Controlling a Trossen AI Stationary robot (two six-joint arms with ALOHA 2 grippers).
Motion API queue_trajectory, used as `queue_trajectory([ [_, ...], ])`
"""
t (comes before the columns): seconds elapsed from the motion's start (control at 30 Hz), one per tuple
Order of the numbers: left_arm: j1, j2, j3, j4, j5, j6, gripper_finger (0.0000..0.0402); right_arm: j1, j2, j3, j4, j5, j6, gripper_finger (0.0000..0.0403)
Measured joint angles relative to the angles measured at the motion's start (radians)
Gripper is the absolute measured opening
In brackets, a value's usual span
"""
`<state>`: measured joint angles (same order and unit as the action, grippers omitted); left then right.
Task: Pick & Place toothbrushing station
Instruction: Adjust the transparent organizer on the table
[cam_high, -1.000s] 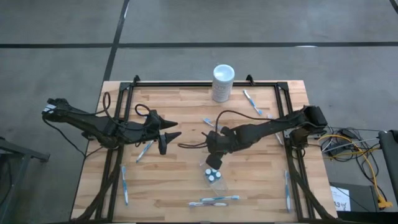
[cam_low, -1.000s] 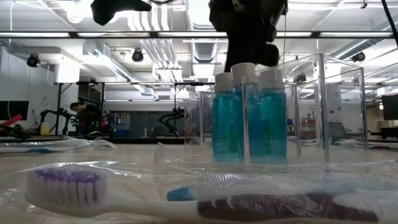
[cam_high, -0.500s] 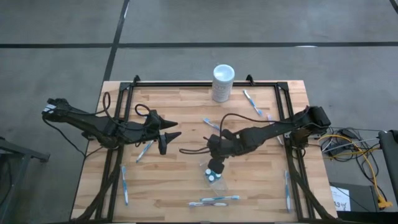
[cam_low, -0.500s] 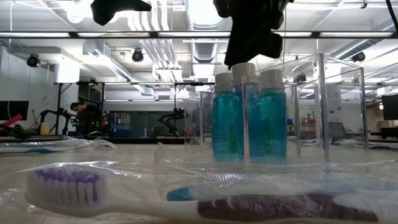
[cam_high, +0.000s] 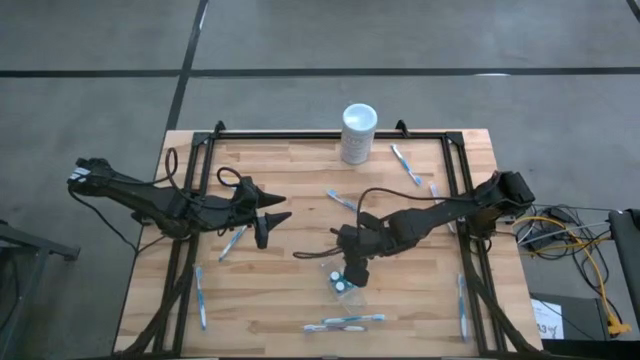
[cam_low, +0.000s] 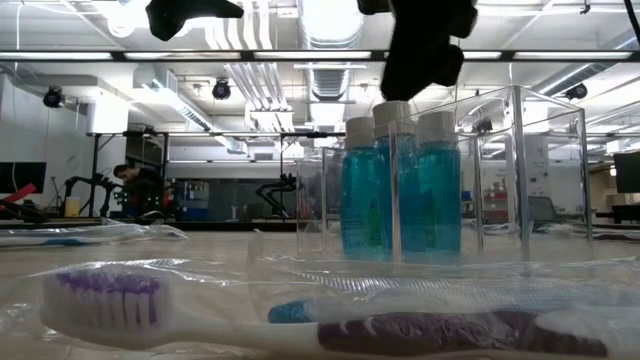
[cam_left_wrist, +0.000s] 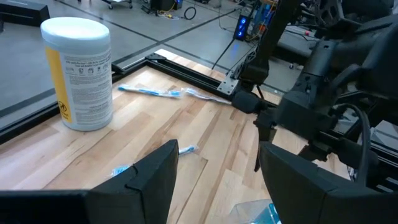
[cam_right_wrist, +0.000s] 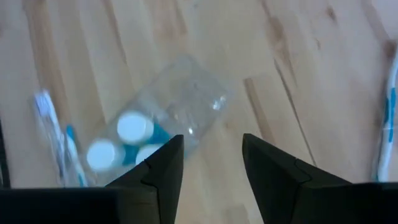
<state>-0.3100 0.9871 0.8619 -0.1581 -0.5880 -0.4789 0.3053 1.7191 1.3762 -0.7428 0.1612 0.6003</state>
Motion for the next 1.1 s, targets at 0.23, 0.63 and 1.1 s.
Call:
queue_trajectory([
  [0.23,0.000,0.000,0.000,0.000,0.000,0.000,0.0230,0.036,-0.017,-0.001,-0.030,-0.005,0.081,0.0146],
  [0.63,0.000,0.000,0.000,0.000,0.000,0.000,0.0230,0.126,-0.004,0.001,-0.036,-0.005,0.449,0.0135],
  [1.1,0.000,0.000,0.000,0.000,0.000,0.000,0.0230,0.249,0.000,-0.004,-0.036,0.000,0.737,0.0155],
])
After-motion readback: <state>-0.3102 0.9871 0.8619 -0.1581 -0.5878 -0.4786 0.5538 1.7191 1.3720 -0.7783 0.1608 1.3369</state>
